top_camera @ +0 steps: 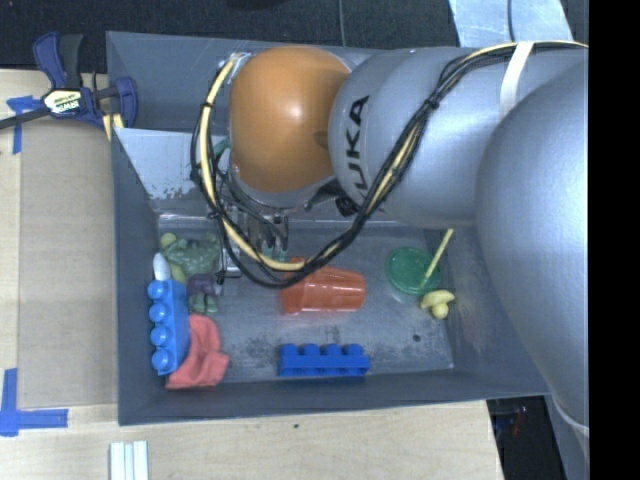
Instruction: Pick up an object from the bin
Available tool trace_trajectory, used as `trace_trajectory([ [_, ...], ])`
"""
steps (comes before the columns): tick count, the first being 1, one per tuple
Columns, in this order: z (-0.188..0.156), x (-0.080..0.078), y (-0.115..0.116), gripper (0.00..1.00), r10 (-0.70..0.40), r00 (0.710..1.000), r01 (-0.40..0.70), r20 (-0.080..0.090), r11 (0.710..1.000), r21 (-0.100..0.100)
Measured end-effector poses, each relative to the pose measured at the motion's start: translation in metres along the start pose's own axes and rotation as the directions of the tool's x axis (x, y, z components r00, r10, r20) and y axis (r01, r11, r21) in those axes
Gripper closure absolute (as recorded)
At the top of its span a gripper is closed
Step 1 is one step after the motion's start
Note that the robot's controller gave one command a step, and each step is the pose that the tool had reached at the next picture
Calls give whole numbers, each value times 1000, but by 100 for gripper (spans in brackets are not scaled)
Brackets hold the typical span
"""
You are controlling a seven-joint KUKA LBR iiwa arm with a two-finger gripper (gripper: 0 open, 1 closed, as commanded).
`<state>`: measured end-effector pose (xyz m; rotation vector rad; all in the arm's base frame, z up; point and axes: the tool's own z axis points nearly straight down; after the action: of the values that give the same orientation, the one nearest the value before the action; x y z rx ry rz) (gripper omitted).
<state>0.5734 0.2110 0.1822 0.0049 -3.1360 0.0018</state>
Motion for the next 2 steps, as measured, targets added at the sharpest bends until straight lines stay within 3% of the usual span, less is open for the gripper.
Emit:
trace_trajectory([
  [1,-5,-2,-1,0,3,1000,-3,8,1000,-2],
  [2,36,37,-61,0,-15,1000,15,11,1000,-3],
])
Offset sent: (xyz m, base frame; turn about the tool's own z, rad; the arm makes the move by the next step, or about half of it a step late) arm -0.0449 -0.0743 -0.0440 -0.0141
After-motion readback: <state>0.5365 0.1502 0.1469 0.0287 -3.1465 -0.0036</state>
